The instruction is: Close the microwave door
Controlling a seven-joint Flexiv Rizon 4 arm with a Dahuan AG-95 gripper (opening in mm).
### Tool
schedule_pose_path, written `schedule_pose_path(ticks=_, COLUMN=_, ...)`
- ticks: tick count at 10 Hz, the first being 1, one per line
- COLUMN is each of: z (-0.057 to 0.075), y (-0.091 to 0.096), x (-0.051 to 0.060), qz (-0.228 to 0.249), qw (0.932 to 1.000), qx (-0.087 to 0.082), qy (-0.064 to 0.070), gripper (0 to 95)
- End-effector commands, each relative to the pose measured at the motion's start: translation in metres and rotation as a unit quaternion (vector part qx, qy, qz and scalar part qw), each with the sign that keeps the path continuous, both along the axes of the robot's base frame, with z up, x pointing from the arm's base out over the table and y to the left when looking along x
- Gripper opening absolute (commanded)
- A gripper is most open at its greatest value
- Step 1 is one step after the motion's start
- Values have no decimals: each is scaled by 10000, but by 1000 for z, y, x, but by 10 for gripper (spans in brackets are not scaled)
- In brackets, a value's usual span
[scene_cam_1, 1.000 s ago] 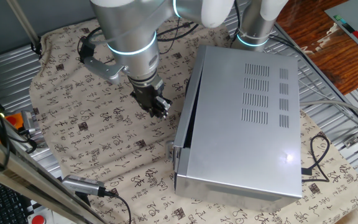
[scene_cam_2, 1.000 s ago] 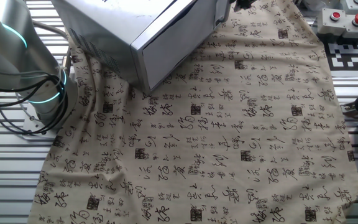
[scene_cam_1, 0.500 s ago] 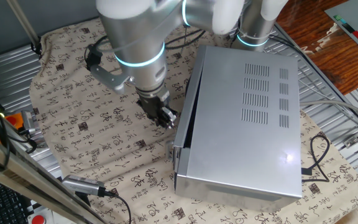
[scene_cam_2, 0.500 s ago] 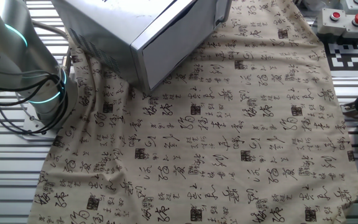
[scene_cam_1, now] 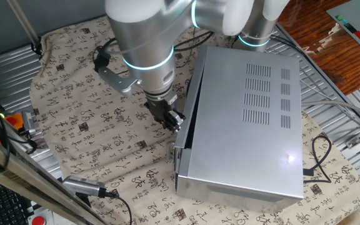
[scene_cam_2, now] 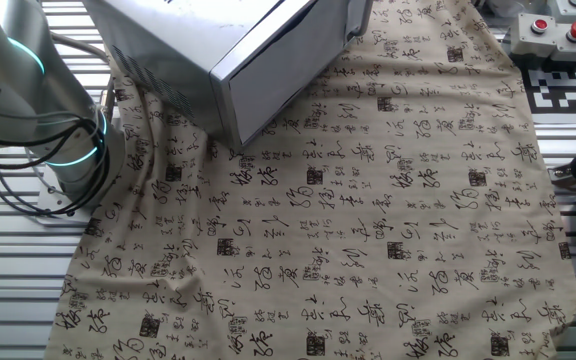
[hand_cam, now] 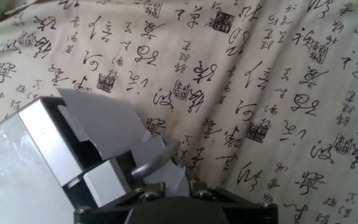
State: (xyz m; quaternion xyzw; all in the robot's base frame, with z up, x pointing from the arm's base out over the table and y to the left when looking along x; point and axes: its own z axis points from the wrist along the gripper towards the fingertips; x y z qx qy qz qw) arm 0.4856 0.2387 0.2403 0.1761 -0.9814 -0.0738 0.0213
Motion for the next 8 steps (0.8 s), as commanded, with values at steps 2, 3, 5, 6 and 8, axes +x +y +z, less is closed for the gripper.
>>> schedule_pose_path(ticks=2, z=-2, y=3, x=-5, qz=-106, qw=9999, qx=49, qy=25, gripper=190)
schedule_pose_path(ticks=3, z=-2, y=6, x=-8, qz=-150, qw=9999, qx=51, qy=36, gripper=190)
schedule_pose_path(ticks=5, z=-2, y=7, x=-9, qz=-146, qw=9999, qx=43, qy=27, gripper=190)
schedule_pose_path(ticks=6, z=-2, y=9, x=-10, qz=-175, qw=9998, qx=33, qy=30, gripper=190)
schedule_pose_path(ticks=8, z=-5, y=9, x=-15, qz=-181, qw=9998, qx=24, qy=2, gripper=190)
